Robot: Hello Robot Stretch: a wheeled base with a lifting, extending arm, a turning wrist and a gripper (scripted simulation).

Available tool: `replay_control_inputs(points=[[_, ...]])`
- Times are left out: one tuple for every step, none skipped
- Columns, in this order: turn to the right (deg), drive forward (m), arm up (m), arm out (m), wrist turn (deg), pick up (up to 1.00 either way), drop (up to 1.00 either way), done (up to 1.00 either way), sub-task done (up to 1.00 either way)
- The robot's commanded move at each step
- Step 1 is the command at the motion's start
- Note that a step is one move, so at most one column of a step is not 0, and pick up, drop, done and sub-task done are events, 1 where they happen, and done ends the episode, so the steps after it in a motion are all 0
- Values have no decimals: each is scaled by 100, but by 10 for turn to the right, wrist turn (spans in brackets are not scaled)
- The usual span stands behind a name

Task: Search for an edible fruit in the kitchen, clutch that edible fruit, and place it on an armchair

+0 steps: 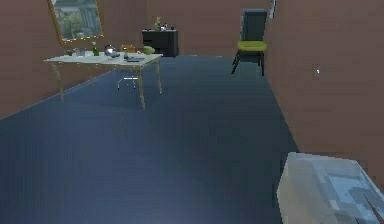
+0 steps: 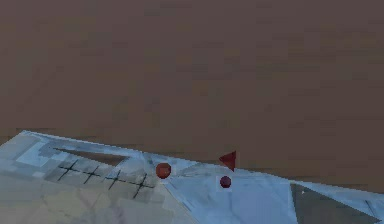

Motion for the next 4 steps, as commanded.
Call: replay_control_inputs(points=[[0, 0, 0, 34, 0, 0, 0, 0, 0], [0, 0, 0, 0, 450, 0, 0, 0, 0], [0, 0, 0, 0, 450, 0, 0, 0, 0], [0, 0, 0, 0, 450, 0, 0, 0, 0]])
